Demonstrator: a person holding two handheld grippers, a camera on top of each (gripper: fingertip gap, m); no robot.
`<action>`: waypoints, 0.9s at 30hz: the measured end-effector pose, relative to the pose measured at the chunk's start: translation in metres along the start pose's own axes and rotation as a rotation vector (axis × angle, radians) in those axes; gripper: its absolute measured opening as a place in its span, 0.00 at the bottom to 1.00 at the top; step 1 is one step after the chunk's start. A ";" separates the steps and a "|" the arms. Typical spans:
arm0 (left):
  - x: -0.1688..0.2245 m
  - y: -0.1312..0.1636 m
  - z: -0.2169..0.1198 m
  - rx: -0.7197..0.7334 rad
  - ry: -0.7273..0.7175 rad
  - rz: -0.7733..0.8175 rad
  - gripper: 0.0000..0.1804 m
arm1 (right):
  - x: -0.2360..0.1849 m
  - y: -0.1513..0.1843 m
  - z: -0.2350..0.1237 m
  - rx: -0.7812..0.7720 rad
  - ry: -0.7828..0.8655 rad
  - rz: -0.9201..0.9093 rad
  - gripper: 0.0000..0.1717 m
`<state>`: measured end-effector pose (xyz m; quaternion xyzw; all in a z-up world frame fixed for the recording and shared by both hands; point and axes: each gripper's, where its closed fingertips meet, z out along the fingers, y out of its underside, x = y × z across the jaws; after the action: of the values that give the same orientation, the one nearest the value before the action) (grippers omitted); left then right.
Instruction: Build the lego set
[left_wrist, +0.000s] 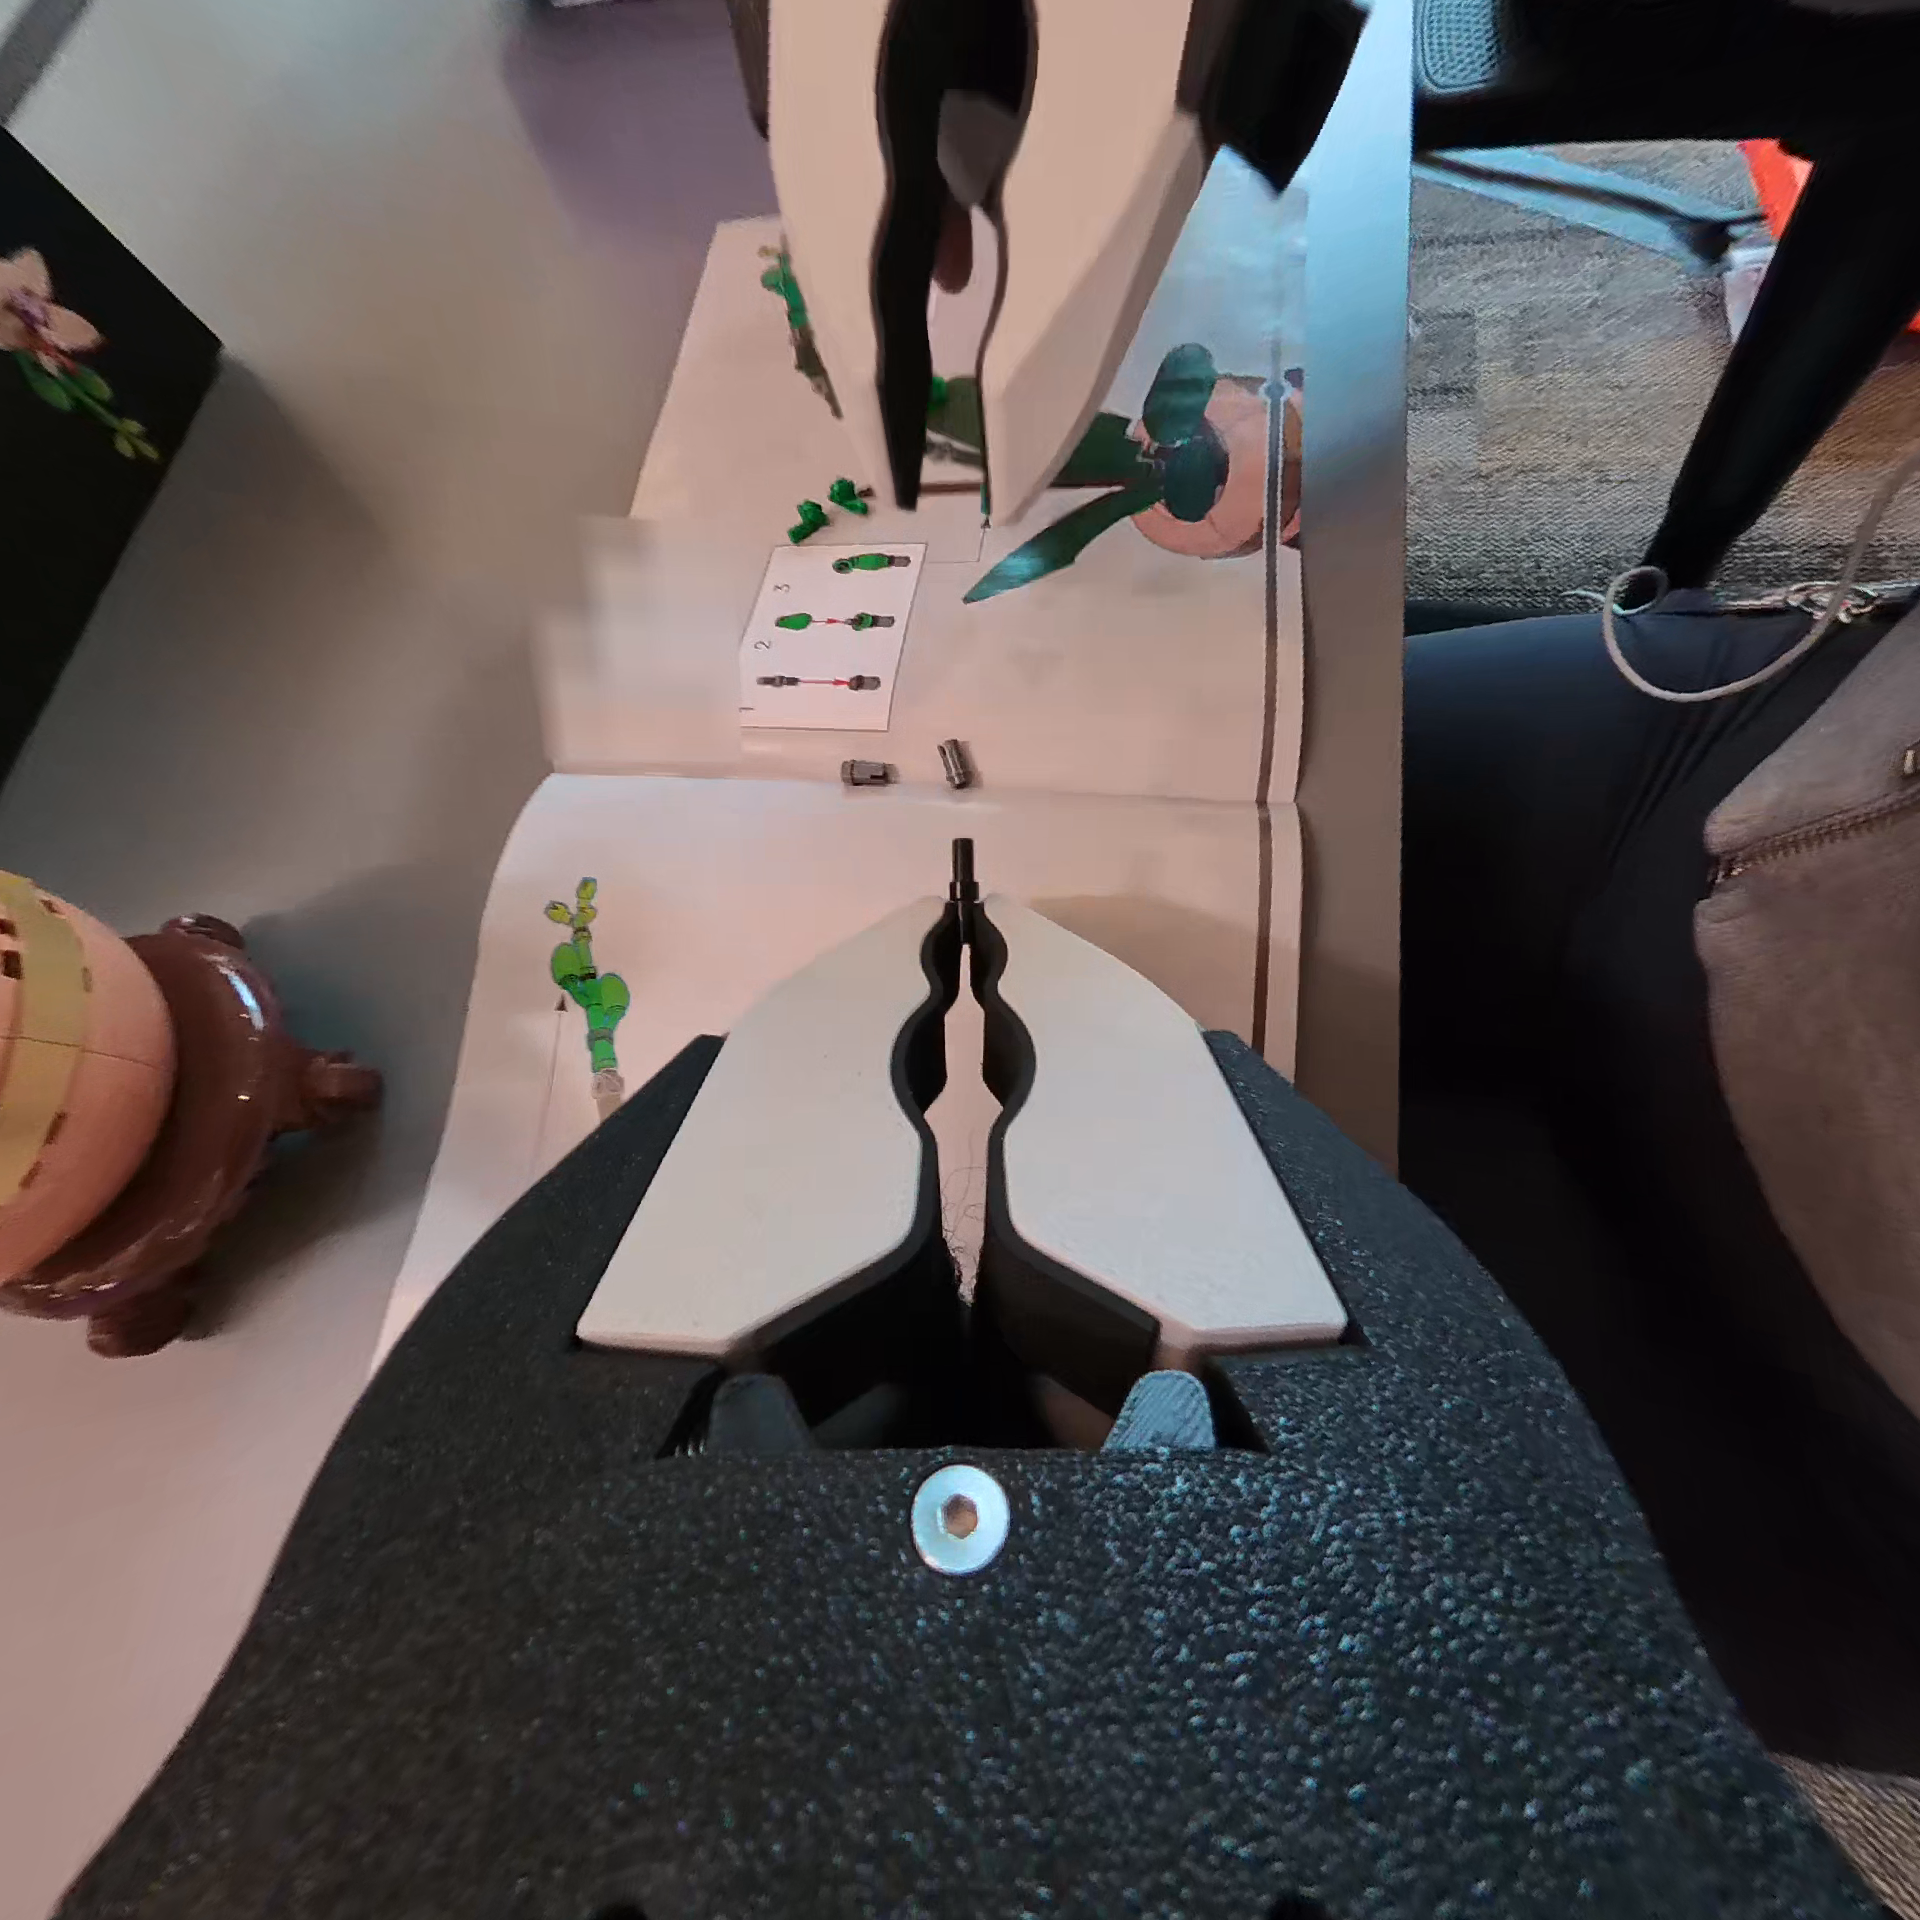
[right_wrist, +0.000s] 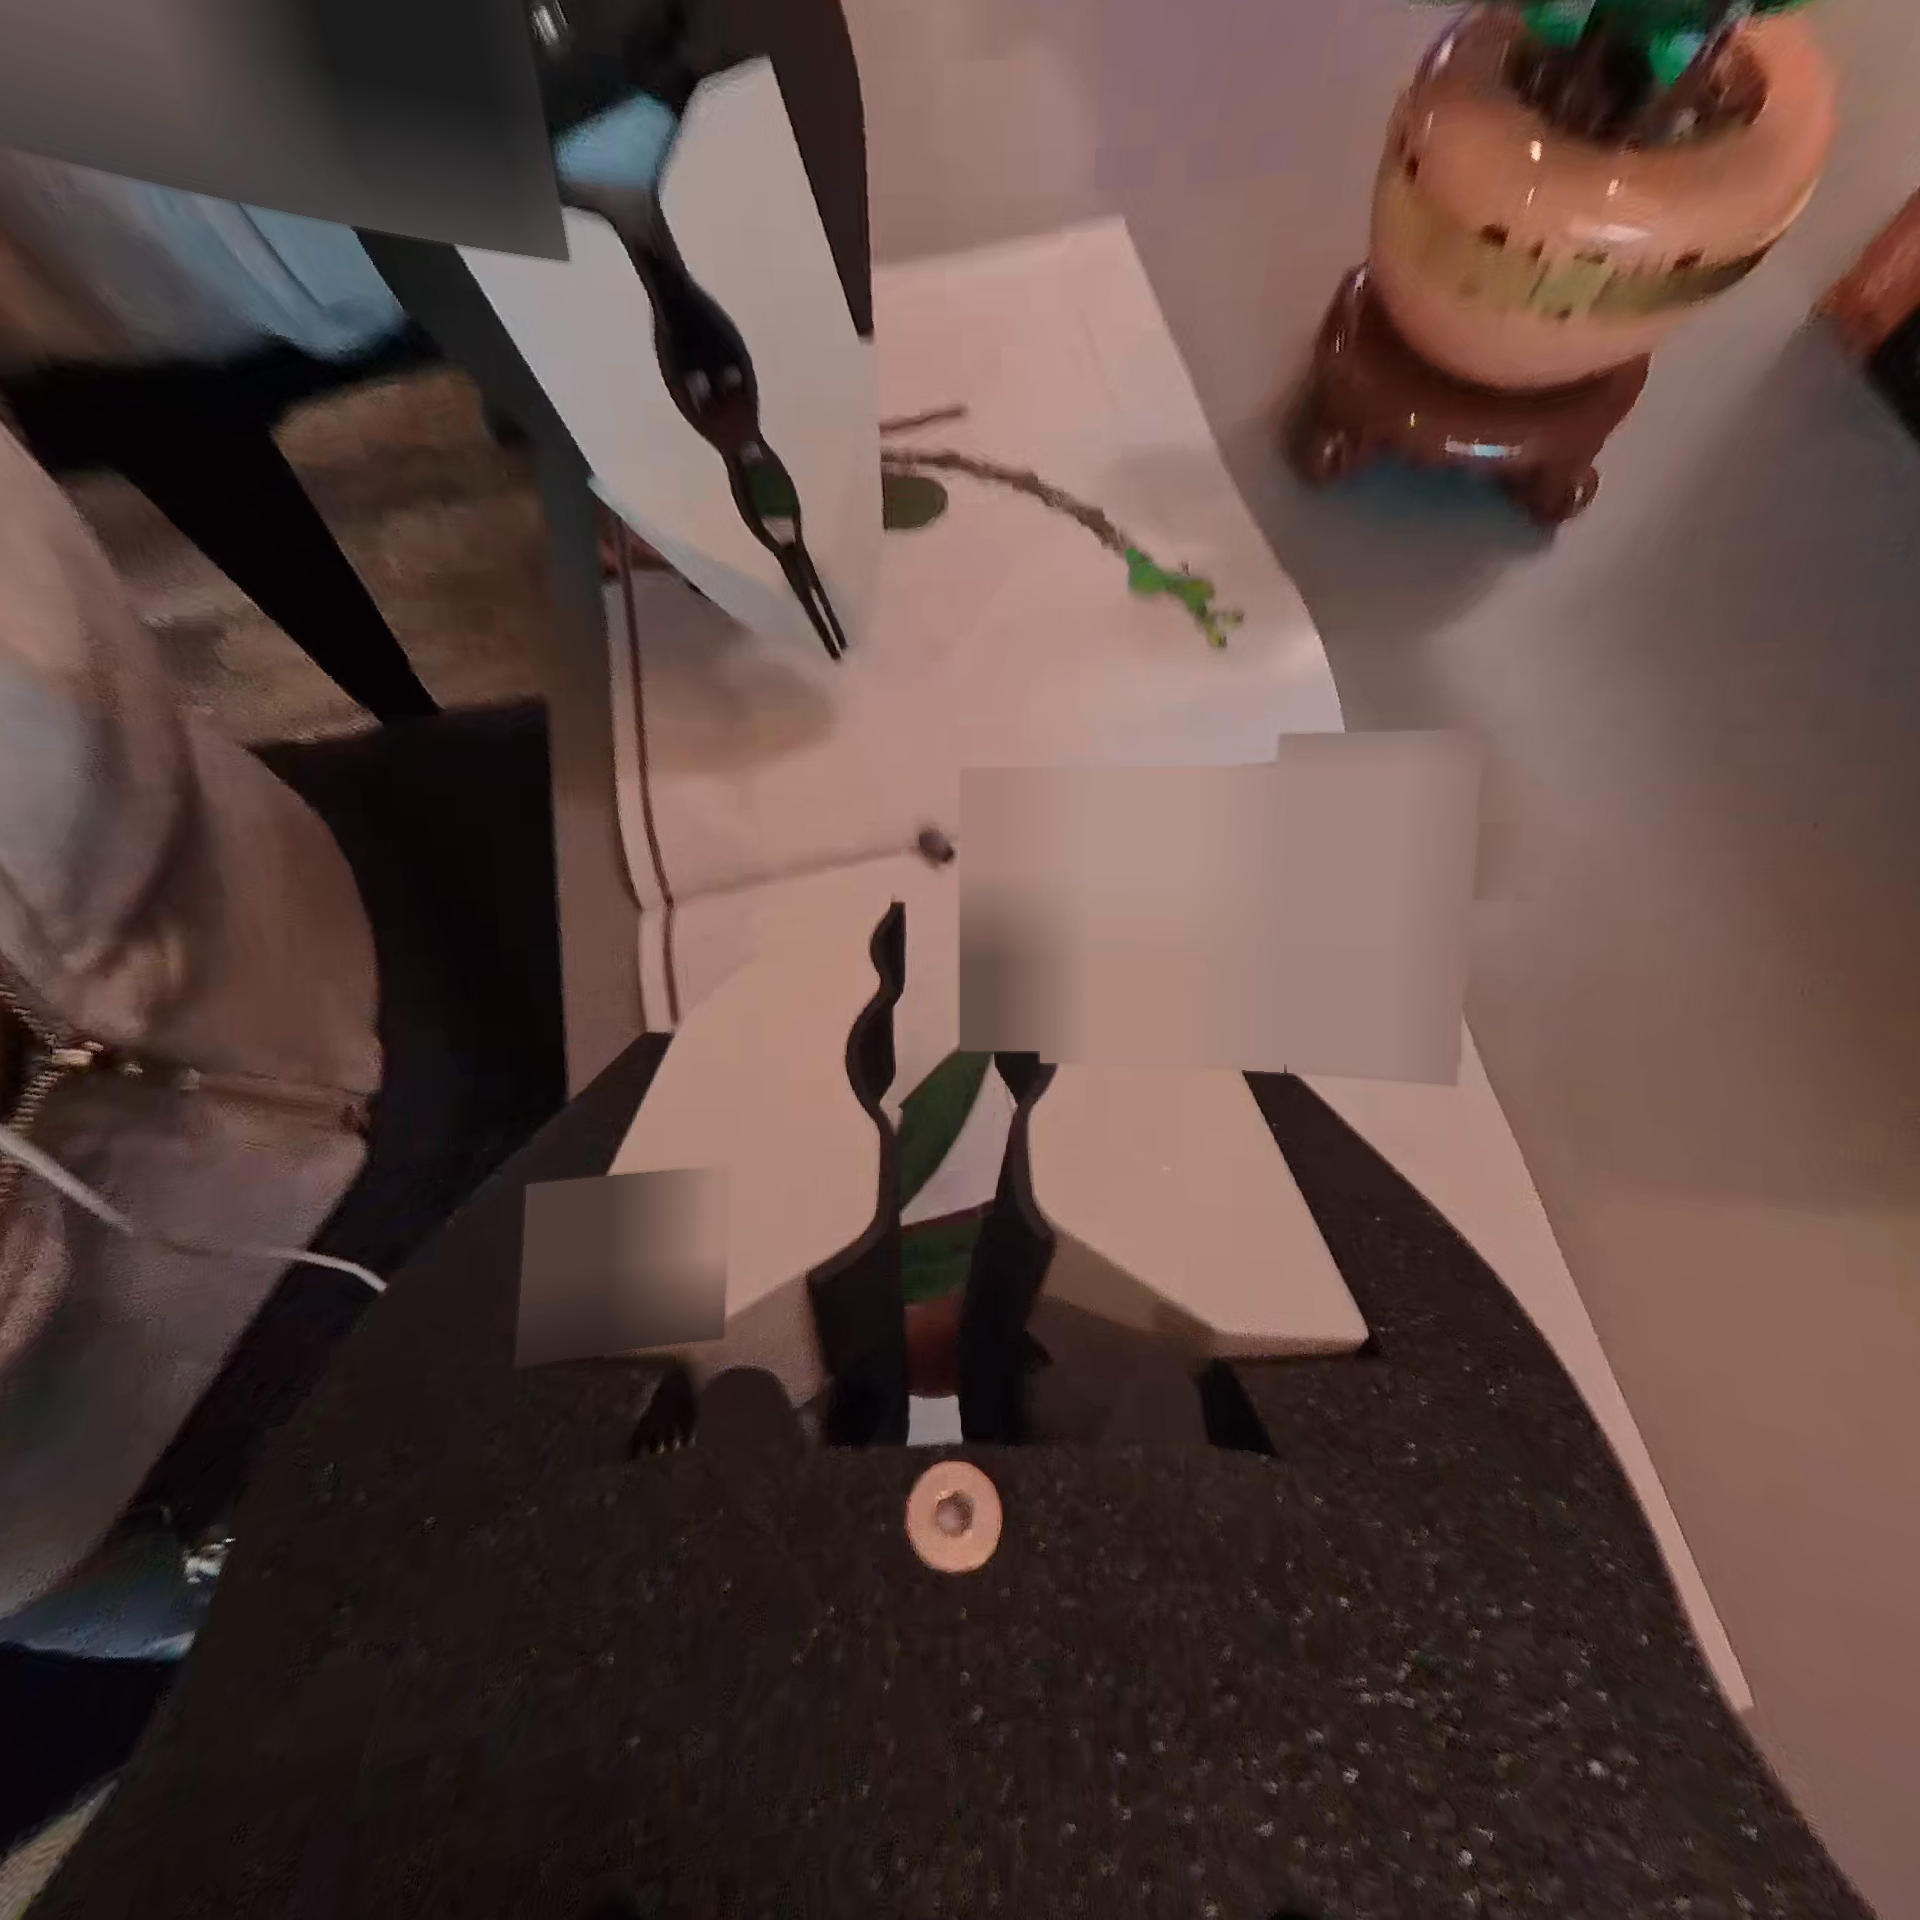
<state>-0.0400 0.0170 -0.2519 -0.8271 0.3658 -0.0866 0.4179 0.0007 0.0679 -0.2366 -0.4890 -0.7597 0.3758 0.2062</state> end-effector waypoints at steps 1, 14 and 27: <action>0.000 0.002 0.001 -0.006 0.007 -0.005 0.00 | 0.001 0.003 0.004 -0.012 0.013 -0.014 0.07; 0.005 0.004 0.005 0.012 0.055 -0.047 0.00 | -0.002 0.012 0.043 -0.051 -0.008 -0.077 0.06; 0.008 0.006 0.007 0.013 0.079 -0.067 0.00 | -0.004 0.007 0.032 0.004 -0.009 -0.149 0.02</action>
<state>-0.0347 0.0137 -0.2618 -0.8320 0.3535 -0.1356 0.4055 -0.0149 0.0544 -0.2623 -0.4290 -0.7943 0.3628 0.2312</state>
